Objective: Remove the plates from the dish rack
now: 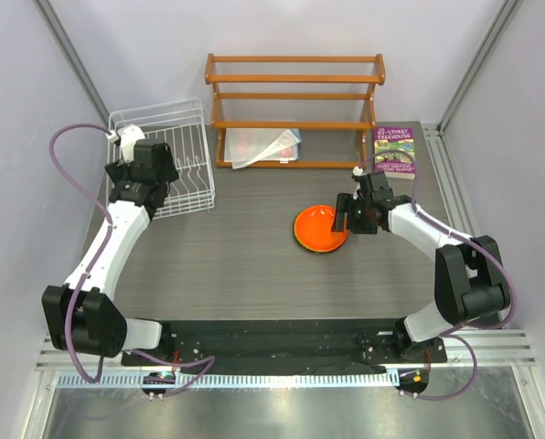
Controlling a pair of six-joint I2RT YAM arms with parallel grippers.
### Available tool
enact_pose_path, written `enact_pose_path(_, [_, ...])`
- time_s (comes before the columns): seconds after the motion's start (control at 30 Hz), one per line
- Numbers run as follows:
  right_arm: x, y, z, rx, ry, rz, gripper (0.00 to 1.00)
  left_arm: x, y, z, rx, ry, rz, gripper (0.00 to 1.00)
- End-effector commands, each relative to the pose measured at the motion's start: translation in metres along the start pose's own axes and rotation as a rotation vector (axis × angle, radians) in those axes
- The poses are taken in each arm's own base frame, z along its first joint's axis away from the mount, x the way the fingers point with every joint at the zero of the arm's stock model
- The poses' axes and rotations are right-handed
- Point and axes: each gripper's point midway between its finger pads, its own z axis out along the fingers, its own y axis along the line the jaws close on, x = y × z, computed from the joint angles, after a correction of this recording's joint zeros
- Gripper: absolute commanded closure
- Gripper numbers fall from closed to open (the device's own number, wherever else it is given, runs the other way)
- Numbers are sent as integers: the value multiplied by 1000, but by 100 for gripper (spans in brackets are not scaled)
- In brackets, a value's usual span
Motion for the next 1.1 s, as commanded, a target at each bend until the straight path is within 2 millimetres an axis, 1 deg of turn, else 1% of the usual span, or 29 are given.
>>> enact_pose_path(0.0, [-28, -8, -19, 97, -117, 7, 27, -25, 26, 18, -104, -36, -33, 1])
enact_pose_path(0.03, [-35, -4, -27, 86, -149, 10, 28, -24, 30, 24, -123, -28, -32, 1])
enact_pose_path(0.07, [-46, -16, -33, 160, -210, 22, 27, -24, 36, 29, -146, -28, -42, 1])
enact_pose_path(0.1, [-49, -18, -36, 173, -241, 52, 26, -28, 46, 35, -177, -38, -58, 0])
enact_pose_path(0.13, [-54, -17, -40, 166, -277, 54, 25, -26, 46, 40, -182, -34, -59, 1])
enact_pose_path(0.17, [-65, -12, -47, 144, -333, 58, 25, -27, 55, 47, -198, -33, -67, 1])
enact_pose_path(0.2, [-68, -11, -49, 138, -348, 70, 25, -31, 61, 53, -208, -43, -81, 0])
enact_pose_path(0.33, [-79, -3, -50, 109, -374, 76, 24, -23, 62, 79, -202, -7, -84, 1])
enact_pose_path(0.37, [-80, -2, -49, 106, -372, 77, 24, -16, 59, 88, -193, 12, -75, 0])
enact_pose_path(0.43, [-84, 0, -45, 97, -368, 78, 24, -16, 56, 98, -183, 8, -74, 1])
enact_pose_path(0.47, [-85, 1, -44, 95, -369, 77, 24, -10, 56, 105, -184, 21, -72, 2])
enact_pose_path(0.53, [-87, 1, -39, 92, -360, 76, 24, -7, 51, 114, -155, 28, -89, 6])
enact_pose_path(0.57, [-88, 3, -37, 87, -362, 74, 25, -9, 52, 118, -153, 18, -106, 7])
enact_pose_path(0.6, [-88, 3, -34, 86, -357, 74, 24, -3, 50, 124, -141, 33, -107, 8])
enact_pose_path(0.67, [-88, 3, -28, 81, -347, 73, 25, -5, 52, 131, -140, 24, -133, 8])
enact_pose_path(0.77, [-86, 3, -17, 80, -329, 74, 25, -1, 58, 144, -146, 42, -156, 8])
enact_pose_path(0.83, [-83, 2, -9, 82, -308, 73, 24, 3, 57, 151, -139, 53, -163, 9])
enact_pose_path(0.87, [-83, 2, -6, 77, -304, 71, 24, 2, 60, 154, -142, 53, -176, 10])
enact_pose_path(1.0, [-79, 1, 5, 76, -278, 67, 25, 4, 59, 164, -122, 52, -198, 16])
enact_pose_path(1.07, [-77, 1, 10, 75, -265, 69, 25, 6, 58, 167, -105, 56, -205, 23])
